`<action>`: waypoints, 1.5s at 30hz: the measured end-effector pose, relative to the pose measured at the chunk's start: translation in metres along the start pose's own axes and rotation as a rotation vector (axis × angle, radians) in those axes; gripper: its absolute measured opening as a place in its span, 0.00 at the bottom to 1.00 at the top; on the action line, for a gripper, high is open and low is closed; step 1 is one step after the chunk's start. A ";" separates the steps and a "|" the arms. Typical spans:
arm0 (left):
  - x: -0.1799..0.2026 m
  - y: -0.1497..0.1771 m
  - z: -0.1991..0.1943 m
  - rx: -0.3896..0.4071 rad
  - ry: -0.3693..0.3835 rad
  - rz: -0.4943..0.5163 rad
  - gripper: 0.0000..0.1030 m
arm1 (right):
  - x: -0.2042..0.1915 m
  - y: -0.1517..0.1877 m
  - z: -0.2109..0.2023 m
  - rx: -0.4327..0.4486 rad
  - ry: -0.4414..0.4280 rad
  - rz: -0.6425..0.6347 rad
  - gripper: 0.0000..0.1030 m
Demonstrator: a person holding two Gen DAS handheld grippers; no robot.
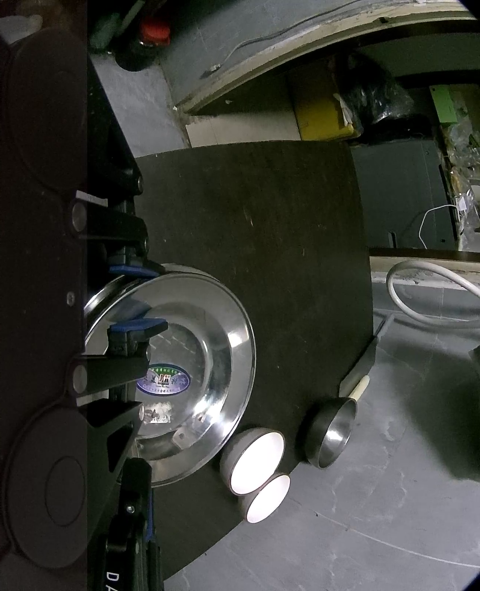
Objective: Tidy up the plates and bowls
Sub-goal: 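Carry the blue-sticker plate onto the large steel plate and open both grippers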
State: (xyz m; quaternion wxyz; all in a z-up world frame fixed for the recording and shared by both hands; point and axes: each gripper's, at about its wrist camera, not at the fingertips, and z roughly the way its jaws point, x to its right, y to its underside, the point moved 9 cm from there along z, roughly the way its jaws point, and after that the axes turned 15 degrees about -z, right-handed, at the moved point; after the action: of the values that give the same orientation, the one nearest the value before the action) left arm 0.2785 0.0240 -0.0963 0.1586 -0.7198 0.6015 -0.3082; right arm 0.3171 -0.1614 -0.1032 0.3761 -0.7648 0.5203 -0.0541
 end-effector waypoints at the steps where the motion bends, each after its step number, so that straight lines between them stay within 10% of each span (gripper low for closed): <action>1: 0.000 0.000 0.000 -0.001 -0.001 0.001 0.25 | 0.000 0.000 0.000 -0.001 0.001 0.000 0.23; 45: -0.003 0.000 0.007 -0.015 -0.028 0.015 0.26 | -0.006 -0.006 0.005 -0.025 0.039 -0.042 0.26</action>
State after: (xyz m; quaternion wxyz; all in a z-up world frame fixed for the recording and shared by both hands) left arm 0.2825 0.0263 -0.1025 0.1639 -0.7208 0.6068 -0.2922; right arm 0.3214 -0.1532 -0.1012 0.3549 -0.7791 0.5120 -0.0703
